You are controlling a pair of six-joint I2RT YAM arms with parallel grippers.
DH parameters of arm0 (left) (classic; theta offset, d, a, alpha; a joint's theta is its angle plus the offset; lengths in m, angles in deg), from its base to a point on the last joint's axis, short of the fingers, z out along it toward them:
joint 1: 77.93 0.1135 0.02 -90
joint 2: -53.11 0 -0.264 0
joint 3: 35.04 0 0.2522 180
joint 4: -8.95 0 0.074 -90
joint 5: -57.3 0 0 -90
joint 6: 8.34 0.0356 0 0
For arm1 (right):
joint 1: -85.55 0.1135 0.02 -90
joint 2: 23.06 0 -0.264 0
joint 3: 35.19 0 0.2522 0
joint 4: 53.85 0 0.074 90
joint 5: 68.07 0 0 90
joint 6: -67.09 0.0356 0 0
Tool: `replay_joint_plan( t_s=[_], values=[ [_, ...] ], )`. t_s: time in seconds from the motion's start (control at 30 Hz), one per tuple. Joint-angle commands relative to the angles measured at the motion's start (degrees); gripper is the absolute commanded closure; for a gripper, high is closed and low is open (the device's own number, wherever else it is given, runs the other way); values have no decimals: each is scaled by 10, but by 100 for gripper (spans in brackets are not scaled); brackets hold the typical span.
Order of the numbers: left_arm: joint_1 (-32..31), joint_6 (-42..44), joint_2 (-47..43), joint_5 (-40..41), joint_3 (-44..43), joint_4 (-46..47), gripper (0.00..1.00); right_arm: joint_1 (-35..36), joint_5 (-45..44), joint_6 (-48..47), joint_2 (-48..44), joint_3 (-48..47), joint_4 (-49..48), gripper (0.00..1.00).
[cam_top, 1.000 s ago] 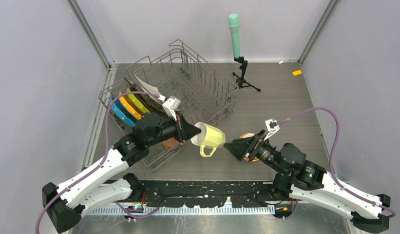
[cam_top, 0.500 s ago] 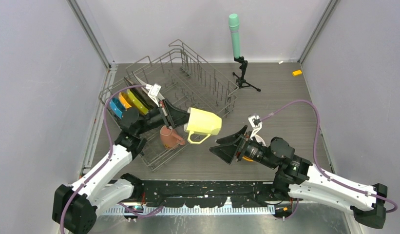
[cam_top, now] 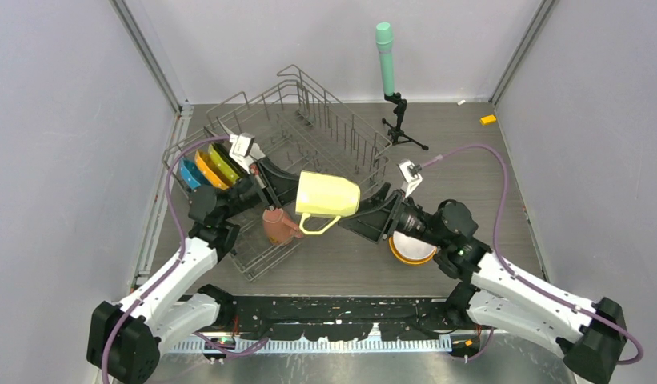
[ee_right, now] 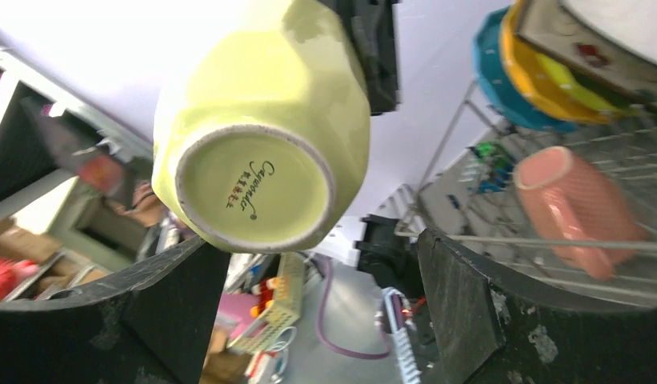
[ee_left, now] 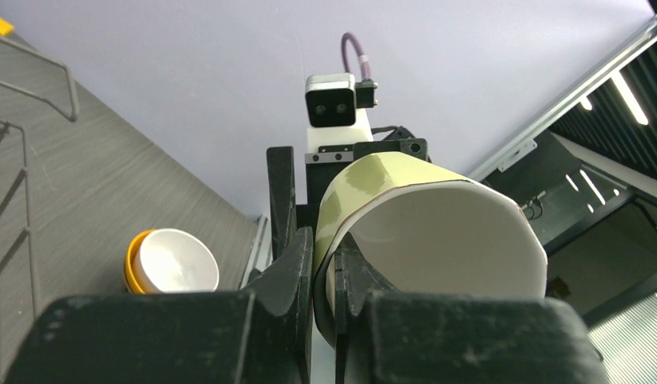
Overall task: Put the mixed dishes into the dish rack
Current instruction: Turn the cup upside down in the dish rack.
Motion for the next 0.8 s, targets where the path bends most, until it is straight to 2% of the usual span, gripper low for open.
replay_joint_plan(
  t_s=[0.0, 0.1, 0.27, 0.43, 0.53, 0.67, 0.77],
  values=[
    [-10, -9, -17, -20, 14, 69, 100, -24, 84, 130, 83, -15, -254, 9],
    [-10, -5, -24, -5, 26, 69, 100, -25, 93, 152, 113, -21, -315, 10],
    [-10, 26, -47, 17, 38, 24, 100, -25, 71, 129, 112, -17, -308, 10],
    [-10, 82, -87, 35, 39, -67, 100, -24, 27, 58, 57, -29, -171, 11],
    [-10, 100, -106, 54, 40, -97, 100, -25, 24, 46, 50, -40, -122, 17],
    [-11, 92, -108, 81, 52, -83, 100, -25, 66, 72, 78, -48, -133, 17],
    [-10, 58, -79, 89, 61, -5, 100, -25, 97, 125, 128, -38, -207, 15]
  ],
)
